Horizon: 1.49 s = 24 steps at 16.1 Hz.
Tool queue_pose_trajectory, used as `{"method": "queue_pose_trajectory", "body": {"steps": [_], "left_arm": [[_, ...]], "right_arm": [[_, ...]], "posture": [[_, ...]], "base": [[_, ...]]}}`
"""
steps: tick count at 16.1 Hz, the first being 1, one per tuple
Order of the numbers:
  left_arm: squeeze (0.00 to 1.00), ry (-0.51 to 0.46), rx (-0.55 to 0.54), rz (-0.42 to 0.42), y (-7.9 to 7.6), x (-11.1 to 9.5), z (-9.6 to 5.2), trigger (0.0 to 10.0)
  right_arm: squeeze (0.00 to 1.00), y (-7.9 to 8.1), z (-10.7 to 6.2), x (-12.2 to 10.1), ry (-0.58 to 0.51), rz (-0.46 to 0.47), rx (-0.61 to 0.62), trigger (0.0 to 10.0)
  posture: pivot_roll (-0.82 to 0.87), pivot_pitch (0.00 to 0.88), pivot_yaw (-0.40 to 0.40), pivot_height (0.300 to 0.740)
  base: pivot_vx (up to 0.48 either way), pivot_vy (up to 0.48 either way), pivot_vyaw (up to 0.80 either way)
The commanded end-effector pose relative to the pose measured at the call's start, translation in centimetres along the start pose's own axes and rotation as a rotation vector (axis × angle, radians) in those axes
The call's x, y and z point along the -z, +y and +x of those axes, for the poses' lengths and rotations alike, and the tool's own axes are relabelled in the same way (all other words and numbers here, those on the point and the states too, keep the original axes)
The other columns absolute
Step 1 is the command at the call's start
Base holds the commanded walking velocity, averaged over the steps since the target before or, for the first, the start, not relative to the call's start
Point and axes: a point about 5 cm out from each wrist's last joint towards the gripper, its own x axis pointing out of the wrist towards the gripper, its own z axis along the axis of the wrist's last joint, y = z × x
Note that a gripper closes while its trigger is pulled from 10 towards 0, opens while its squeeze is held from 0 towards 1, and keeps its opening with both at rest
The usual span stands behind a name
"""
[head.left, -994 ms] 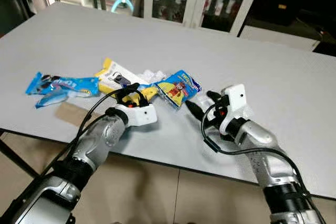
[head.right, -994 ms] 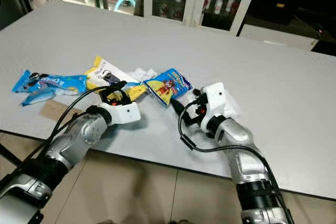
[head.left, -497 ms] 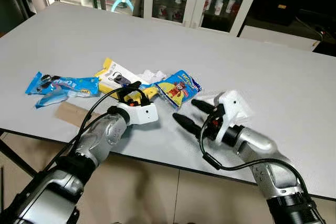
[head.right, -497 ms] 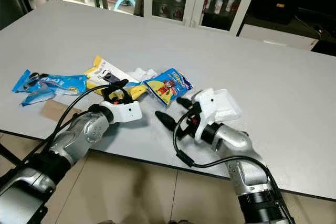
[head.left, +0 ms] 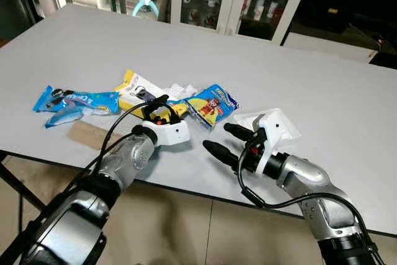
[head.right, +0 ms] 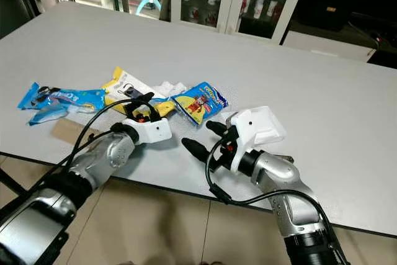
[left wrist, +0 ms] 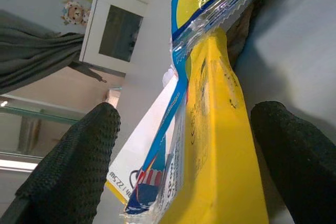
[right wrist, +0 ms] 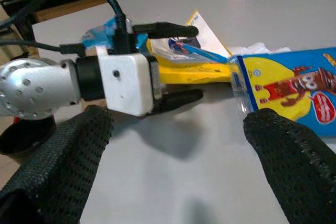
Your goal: Picking trash to rubbish bin
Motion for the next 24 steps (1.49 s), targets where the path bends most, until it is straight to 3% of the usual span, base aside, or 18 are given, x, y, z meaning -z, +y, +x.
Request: {"method": "queue_pose_trajectory", "body": {"steps": [1, 4, 5, 6, 13, 24], "left_arm": [[0.00, 0.084, 0.163, 0.046, -4.3, 1.7, -1.4, 10.0], [0.00, 0.099, 0.177, 0.050, -4.9, 1.9, -1.6, 10.0], [0.00, 0.099, 0.180, 0.049, -5.0, 1.9, -1.6, 2.1], [0.00, 0.097, 0.179, 0.046, -5.0, 1.8, -1.6, 0.0], [0.00, 0.085, 0.158, 0.030, -4.9, 1.5, -1.3, 0.0], [0.00, 0.037, 0.067, 0.002, -2.6, 0.3, -0.2, 0.0]], "right_arm": [[0.00, 0.4, -0.2, -0.4, -0.004, -0.010, -0.023, 10.0], [0.00, 0.5, -0.4, -0.3, -0.001, -0.004, -0.023, 10.0], [0.00, 0.5, -0.4, -0.3, 0.001, -0.003, -0.023, 10.0], [0.00, 0.5, -0.4, -0.3, 0.000, -0.001, -0.023, 10.0], [0.00, 0.4, -0.1, -0.5, -0.002, -0.005, -0.015, 10.0], [0.00, 0.0, 0.6, -1.0, -0.013, -0.021, -0.024, 10.0]], "posture": [[-0.10, 0.059, -0.118, 0.740], [-0.11, 0.064, -0.118, 0.740], [-0.11, 0.066, -0.119, 0.740], [-0.11, 0.069, -0.120, 0.740], [-0.10, 0.063, -0.122, 0.740], [-0.08, 0.028, -0.125, 0.740]], "base": [[0.000, 0.000, 0.00], [0.000, 0.000, 0.00], [0.000, 0.000, 0.00], [0.000, 0.000, 0.00], [0.000, 0.000, 0.00], [0.000, 0.000, 0.00]]}}
